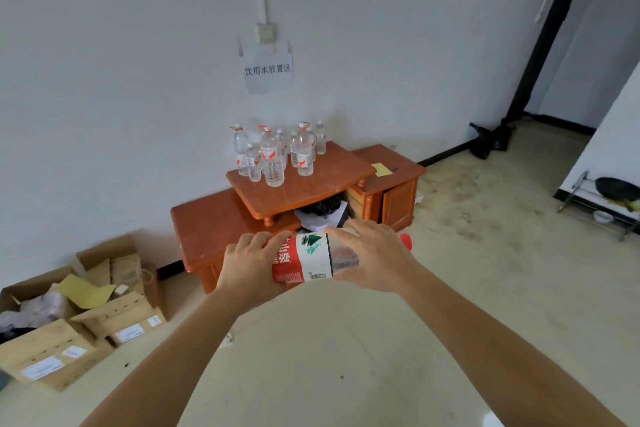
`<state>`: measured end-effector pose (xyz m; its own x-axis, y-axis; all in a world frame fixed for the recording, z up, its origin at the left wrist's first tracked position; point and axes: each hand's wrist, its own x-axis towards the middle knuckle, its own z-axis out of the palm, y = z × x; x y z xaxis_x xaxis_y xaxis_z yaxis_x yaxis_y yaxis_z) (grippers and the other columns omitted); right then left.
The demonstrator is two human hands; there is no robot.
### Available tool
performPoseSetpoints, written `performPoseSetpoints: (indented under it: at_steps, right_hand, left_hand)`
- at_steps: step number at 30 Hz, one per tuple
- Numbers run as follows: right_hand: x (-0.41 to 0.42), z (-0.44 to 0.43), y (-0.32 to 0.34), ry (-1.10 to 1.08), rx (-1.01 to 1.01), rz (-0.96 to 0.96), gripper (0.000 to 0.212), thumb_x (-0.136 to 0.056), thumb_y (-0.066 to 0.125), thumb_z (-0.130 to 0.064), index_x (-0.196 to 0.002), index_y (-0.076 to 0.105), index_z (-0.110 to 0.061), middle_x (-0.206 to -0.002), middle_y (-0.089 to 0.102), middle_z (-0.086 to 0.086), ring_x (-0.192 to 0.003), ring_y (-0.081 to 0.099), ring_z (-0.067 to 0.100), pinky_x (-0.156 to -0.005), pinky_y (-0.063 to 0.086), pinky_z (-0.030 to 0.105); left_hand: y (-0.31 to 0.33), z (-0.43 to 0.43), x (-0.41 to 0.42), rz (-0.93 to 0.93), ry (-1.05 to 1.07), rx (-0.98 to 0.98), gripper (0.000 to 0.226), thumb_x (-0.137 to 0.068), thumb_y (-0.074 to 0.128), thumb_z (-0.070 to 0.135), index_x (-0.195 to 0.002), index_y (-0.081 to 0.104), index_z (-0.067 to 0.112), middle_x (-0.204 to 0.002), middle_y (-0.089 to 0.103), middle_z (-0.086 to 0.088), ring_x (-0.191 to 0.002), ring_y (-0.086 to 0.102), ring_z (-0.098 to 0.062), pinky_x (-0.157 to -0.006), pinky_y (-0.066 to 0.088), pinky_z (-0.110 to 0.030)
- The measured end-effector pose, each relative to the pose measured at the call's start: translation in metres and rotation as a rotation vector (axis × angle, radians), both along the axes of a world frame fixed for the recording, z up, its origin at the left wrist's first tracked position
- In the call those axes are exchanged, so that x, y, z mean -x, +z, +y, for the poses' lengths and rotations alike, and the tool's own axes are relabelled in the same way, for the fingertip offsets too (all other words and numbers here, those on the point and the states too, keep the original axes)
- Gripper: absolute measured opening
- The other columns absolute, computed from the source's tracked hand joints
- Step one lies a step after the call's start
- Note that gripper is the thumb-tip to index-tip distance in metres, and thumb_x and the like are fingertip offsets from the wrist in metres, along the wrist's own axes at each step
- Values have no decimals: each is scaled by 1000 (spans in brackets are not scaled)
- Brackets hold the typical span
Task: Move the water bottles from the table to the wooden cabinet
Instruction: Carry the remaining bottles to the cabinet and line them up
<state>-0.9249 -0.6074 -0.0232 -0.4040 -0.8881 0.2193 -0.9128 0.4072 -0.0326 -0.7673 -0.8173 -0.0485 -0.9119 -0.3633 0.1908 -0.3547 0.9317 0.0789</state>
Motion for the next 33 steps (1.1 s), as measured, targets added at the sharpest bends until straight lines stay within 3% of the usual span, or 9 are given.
performPoseSetpoints:
  at_steps: [4, 10, 16, 21, 26, 33]
  right_hand:
    - [73, -47, -9, -25, -56, -72, 80, -81, 66, -64, -150, 41, -31, -131, 60, -2, -115, 58, 20, -84, 47, 33]
    - [191, -106, -51, -47, -67, -128, 79, -83, 60, -66, -151, 40, -31, -139, 56, -2, -121, 55, 20, -91, 47, 37]
    - [343, -181, -83, -34, -26, -165, 72, -86, 59, -62, -150, 36, -37, -138, 55, -3, -125, 51, 21, -95, 49, 41]
    - [456, -248, -84, 4, -84, -190, 78, -87, 62, -64, -152, 24, -42, -152, 43, -3, -137, 42, 23, -108, 42, 50]
    - [528, -316, -90, 64, -183, -219, 82, -87, 65, -63, -152, 19, -45, -159, 35, -3, -144, 35, 25, -114, 34, 54]
    - [593, -408, -123, 113, -321, -203, 79, -88, 65, -60, -150, 22, -38, -145, 45, 1, -131, 46, 26, -106, 43, 52]
  left_hand:
    - [-3, -52, 77, -98, -75, -102, 99, -71, 73, 69, -152, 19, 45, -142, 47, 10, -130, 44, -18, -108, 38, -46]
    - [-38, -111, 193, -117, -93, -95, 99, -73, 67, 75, -153, 19, 42, -146, 43, 10, -134, 40, -19, -110, 36, -46]
    - [-54, -179, 340, -130, -43, -58, 97, -75, 69, 67, -153, 18, 43, -147, 42, 8, -137, 37, -21, -111, 35, -48]
    - [-51, -232, 441, -181, 34, -47, 102, -68, 48, 85, -154, 17, 41, -150, 39, 7, -139, 34, -22, -111, 34, -48]
    - [-69, -287, 500, -222, 124, -105, 96, -74, 53, 81, -153, 16, 42, -152, 38, 6, -140, 33, -23, -113, 33, -50]
    - [-130, -370, 560, -219, 158, -217, 93, -74, 60, 73, -153, 25, 39, -149, 44, 4, -137, 38, -24, -109, 36, -49]
